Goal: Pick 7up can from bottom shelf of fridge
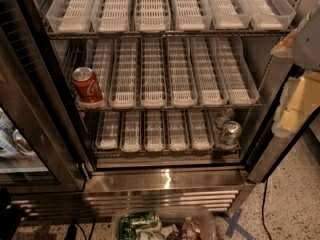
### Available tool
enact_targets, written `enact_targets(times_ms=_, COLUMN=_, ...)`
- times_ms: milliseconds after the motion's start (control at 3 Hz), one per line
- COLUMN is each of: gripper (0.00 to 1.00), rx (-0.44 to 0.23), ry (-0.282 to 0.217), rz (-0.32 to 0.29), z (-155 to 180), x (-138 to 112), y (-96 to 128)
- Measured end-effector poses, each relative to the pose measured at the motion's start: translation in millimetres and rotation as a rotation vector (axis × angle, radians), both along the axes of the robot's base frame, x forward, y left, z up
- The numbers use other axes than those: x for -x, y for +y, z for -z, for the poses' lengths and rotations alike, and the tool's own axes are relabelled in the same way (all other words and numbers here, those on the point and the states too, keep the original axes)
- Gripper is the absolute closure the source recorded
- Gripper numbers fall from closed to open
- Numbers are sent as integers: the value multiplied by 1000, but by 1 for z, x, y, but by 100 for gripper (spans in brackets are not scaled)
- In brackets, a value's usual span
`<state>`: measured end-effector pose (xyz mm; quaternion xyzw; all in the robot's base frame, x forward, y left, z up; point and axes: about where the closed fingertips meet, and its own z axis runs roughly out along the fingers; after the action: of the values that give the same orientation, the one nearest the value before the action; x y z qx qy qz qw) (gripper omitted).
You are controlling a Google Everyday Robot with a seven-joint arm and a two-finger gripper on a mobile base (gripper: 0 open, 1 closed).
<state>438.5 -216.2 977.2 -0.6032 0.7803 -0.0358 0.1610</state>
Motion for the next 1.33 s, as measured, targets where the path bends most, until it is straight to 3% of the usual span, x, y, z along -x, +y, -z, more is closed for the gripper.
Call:
enact_targets(times_ms=333, gripper=0, rx=0, ry=0, rz=0, z=0, x=0, y=0)
enact_targets(times_ms=667, gripper=0, rx=-3, ry=14, rz=6, z=25, x=1, y=-4)
enact_targets(times_ms=1000, gripper=0, rx=-23, ry=37, rz=-2, z=73, x=7, y=-17)
enact_targets(times_ms=1333, gripper=0, rx=-59, ry=28, rz=-37, z=121, x=12, y=-26)
